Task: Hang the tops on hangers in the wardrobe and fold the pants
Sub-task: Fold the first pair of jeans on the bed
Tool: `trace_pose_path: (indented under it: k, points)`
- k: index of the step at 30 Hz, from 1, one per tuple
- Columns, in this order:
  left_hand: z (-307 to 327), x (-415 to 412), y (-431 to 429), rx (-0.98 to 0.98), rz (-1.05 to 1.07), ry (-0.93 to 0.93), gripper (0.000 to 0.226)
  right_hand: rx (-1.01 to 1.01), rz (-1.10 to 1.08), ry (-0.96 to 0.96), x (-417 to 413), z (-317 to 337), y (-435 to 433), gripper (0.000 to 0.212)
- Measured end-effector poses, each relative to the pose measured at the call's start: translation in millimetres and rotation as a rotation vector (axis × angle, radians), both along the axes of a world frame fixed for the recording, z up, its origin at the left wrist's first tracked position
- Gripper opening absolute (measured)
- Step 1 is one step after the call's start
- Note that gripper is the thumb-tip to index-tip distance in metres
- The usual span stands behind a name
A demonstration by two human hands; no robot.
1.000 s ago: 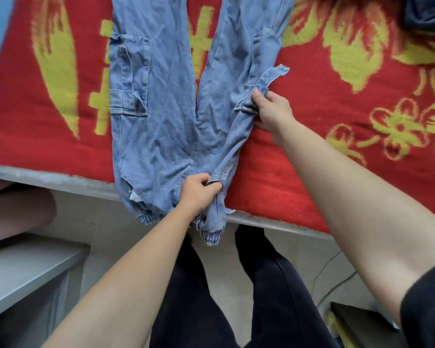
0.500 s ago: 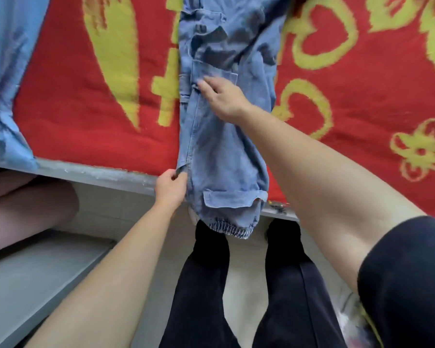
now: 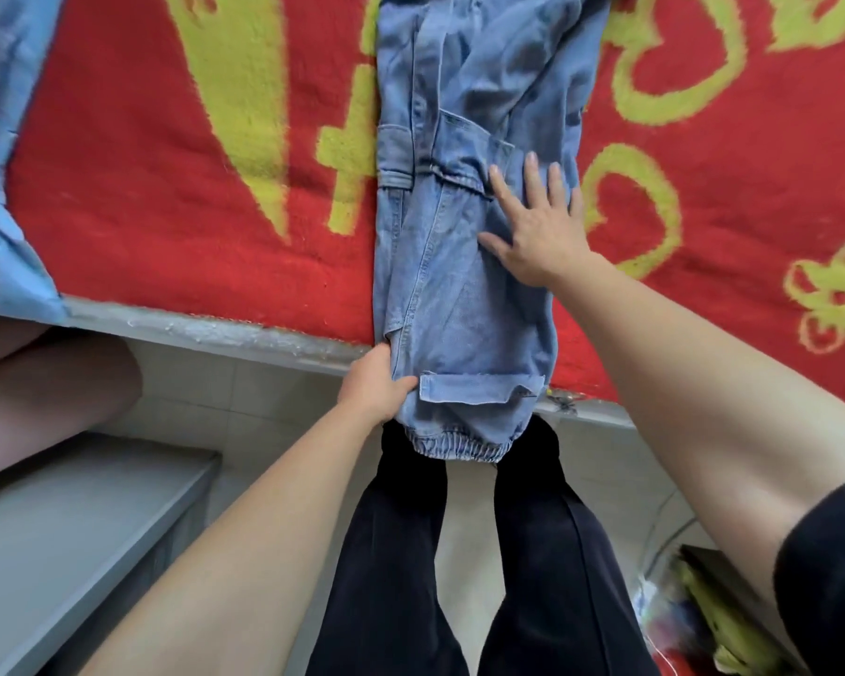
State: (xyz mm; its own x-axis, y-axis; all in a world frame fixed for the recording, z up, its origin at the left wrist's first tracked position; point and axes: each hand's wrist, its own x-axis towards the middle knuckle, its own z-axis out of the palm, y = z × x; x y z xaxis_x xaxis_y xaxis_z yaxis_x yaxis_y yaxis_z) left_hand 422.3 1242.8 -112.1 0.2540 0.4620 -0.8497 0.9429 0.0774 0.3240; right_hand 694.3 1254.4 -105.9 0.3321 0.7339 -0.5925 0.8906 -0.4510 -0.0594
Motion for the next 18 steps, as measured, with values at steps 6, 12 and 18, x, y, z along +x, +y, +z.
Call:
trace_pose_path:
  k: [6, 12, 18]
  points:
    - [5, -5, 2, -0.012, -0.136, 0.073, 0.034, -0.103, -0.049, 0.178, 11, -1, 15, 0.081]
    - [43, 23, 64, 0.283, -0.062, -0.063, 0.059, 0.13, -0.348, 0.279, 35, 34, 17, 0.062]
    - [63, 99, 140, 0.56, -0.27, -0.186, 0.069, 0.327, -0.693, 0.326, 68, 50, 40, 0.058]
